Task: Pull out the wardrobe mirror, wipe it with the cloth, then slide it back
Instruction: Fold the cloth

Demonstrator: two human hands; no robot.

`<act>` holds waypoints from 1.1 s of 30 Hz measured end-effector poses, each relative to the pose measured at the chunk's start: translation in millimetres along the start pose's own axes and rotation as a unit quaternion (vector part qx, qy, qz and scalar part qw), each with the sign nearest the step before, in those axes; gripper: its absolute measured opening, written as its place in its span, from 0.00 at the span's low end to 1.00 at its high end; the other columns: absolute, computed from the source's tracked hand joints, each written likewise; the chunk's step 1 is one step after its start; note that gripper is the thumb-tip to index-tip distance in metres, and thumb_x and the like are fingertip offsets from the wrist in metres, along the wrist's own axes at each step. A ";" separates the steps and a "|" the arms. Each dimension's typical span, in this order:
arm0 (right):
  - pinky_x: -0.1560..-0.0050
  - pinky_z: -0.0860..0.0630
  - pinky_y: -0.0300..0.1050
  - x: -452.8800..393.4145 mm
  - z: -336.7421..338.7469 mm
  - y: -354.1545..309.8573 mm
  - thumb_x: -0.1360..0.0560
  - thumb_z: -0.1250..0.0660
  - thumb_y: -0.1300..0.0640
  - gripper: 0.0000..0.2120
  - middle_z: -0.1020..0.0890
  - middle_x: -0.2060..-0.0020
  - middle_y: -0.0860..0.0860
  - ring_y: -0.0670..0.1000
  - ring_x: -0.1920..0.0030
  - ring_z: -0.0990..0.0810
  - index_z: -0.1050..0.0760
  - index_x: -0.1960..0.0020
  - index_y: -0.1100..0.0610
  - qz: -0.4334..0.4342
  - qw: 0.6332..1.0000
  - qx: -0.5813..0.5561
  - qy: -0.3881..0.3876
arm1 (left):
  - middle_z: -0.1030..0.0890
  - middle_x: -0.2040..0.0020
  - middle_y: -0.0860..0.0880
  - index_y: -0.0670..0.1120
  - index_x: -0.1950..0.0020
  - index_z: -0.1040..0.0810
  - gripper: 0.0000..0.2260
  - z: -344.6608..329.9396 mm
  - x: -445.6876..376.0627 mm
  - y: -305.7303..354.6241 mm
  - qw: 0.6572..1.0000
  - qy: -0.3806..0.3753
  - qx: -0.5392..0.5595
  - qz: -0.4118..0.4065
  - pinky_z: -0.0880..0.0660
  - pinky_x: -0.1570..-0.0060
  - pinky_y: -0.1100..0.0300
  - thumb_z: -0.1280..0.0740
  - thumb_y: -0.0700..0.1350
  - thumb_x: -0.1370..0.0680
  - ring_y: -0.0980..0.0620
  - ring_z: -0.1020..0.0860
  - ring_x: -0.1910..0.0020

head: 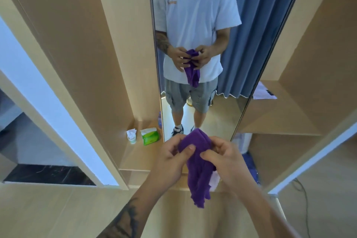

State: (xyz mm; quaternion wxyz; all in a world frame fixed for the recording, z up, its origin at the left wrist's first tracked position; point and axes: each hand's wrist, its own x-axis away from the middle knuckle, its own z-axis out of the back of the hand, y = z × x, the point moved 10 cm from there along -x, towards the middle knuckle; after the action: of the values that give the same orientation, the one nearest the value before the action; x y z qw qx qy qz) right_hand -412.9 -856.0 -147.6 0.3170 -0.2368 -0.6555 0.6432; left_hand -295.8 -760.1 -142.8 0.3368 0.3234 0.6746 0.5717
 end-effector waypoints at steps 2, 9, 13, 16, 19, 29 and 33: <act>0.55 0.17 0.50 -2.3 9.0 -1.5 0.22 0.28 0.64 0.12 0.16 0.61 0.62 0.63 0.58 0.16 0.14 0.53 0.48 0.003 0.998 0.057 0.005 | 0.14 0.59 0.54 0.46 0.48 0.16 0.07 -0.4 -3.5 4.6 0.999 -0.006 -0.041 -0.014 0.23 0.57 0.64 0.31 0.45 0.23 0.57 0.18 0.59; 0.51 0.18 0.44 -6.8 29.4 -10.4 0.20 0.27 0.52 0.05 0.15 0.54 0.48 0.46 0.54 0.15 0.19 0.55 0.47 0.037 0.982 0.187 0.017 | 0.13 0.53 0.52 0.55 0.49 0.13 0.06 4.4 -12.6 6.9 0.991 0.028 -0.130 -0.014 0.19 0.52 0.53 0.30 0.49 0.19 0.49 0.16 0.52; 0.46 0.15 0.58 -7.1 34.4 -7.7 0.18 0.30 0.52 0.02 0.13 0.55 0.46 0.48 0.52 0.14 0.20 0.50 0.47 0.041 0.985 0.164 0.016 | 0.16 0.53 0.52 0.49 0.48 0.15 0.04 3.7 -16.3 8.8 0.985 0.061 -0.161 -0.028 0.22 0.52 0.54 0.30 0.46 0.17 0.50 0.18 0.52; 0.49 0.15 0.55 -7.5 36.9 -13.4 0.17 0.31 0.50 0.02 0.13 0.55 0.42 0.45 0.52 0.14 0.20 0.49 0.43 0.088 0.976 0.197 0.020 | 0.16 0.61 0.56 0.47 0.52 0.17 0.06 -1.2 -16.4 11.5 0.989 0.065 -0.129 -0.034 0.25 0.61 0.63 0.32 0.44 0.16 0.57 0.20 0.61; 0.55 0.14 0.55 -7.8 38.8 -13.7 0.17 0.33 0.46 0.02 0.15 0.54 0.41 0.45 0.54 0.15 0.23 0.49 0.41 0.108 0.970 0.216 0.029 | 0.18 0.65 0.57 0.46 0.54 0.19 0.10 -5.5 -17.6 9.8 0.989 0.070 -0.127 -0.032 0.26 0.64 0.65 0.34 0.39 0.15 0.60 0.22 0.64; 0.54 0.14 0.52 -9.8 37.2 -3.8 0.18 0.33 0.44 0.05 0.14 0.52 0.45 0.46 0.53 0.14 0.24 0.44 0.42 0.069 0.971 0.223 -0.055 | 0.13 0.58 0.47 0.51 0.55 0.15 0.06 -12.2 -21.0 9.9 0.993 0.023 -0.111 0.042 0.18 0.60 0.55 0.26 0.48 0.19 0.49 0.15 0.59; 0.50 0.14 0.53 -7.7 34.5 5.7 0.21 0.25 0.53 0.15 0.14 0.50 0.48 0.49 0.50 0.13 0.24 0.37 0.47 0.028 0.973 0.203 -0.105 | 0.13 0.57 0.48 0.52 0.54 0.14 0.05 -4.0 -17.0 12.5 0.993 0.050 -0.099 0.029 0.18 0.61 0.59 0.27 0.49 0.19 0.51 0.14 0.60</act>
State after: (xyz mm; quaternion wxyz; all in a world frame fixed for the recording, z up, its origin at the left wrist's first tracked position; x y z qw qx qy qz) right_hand -433.0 -885.1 -153.2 0.2701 -0.1167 -0.5339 0.7927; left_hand -288.9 -774.6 -128.5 0.3159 0.2790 0.6209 0.6610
